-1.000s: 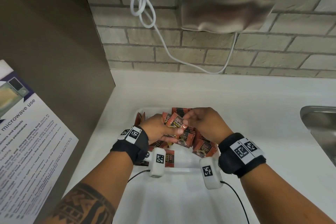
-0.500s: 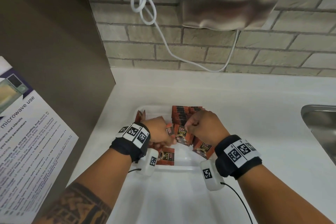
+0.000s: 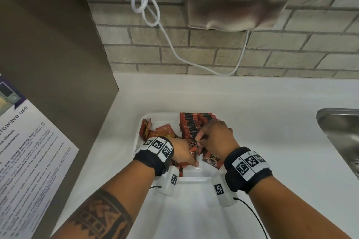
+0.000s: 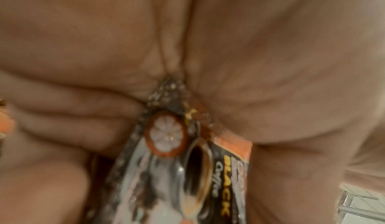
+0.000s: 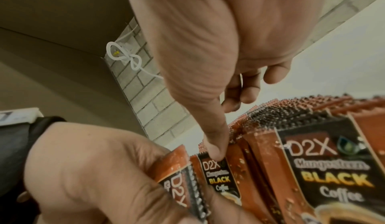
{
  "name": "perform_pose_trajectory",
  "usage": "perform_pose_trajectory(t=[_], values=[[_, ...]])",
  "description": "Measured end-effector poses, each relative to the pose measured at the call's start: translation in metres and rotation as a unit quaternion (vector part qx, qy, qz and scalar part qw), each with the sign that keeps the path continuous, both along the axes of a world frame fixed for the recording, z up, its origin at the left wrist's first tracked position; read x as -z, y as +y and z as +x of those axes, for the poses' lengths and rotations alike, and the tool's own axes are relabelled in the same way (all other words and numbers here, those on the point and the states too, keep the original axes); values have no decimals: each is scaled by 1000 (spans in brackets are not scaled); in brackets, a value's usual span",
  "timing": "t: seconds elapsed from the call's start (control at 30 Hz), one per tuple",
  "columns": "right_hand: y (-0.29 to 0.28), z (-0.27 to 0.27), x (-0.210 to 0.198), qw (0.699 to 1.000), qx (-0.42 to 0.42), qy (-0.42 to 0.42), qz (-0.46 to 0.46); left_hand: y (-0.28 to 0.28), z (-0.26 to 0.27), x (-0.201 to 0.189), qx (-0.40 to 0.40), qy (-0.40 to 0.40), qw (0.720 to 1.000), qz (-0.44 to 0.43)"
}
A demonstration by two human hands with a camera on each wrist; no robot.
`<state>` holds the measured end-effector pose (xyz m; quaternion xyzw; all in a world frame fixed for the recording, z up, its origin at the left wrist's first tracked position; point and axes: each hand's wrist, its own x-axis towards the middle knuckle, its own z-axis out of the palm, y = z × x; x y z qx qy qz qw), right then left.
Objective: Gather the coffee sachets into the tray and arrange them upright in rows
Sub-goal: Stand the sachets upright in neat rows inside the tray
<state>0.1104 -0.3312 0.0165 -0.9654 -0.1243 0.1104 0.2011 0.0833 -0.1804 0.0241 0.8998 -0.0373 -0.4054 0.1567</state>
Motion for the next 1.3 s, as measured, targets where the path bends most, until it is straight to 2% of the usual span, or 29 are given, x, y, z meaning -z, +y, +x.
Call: perform_pose_trajectory(t=[0.37,0.53,0.6,0.67,0.8,0.87,0.93,1.17,1.3], values=[[-2,-3,-3,1000,-13,-9,5,-1,0,1,-20,1,1000,-4],[-2,-4,-5,999,-11,-16,33,4,-4,-1,-60,12,997,-41],[-5,-5,-9,997,-14,-30,73,13,-4,-3,-89,30,990,-106],[-8,-6,-17,991,-23,-39,127,24,-6,-3,-143,53,967,-205],[-8,-14,-34,973,-54,14,225,40,-10,0,-252,49,881,-398],[-5,-16,-35,965,-56,33,256,43,-11,-2,-283,31,846,-452],[-3,-14,-35,965,-45,21,257,42,-12,-4,-292,14,829,-476],[-1,-12,-38,957,-4,12,290,43,-17,-5,-276,-44,832,-479],[2,-14,-44,960,-2,-13,281,45,-17,-12,-255,-94,852,-447]])
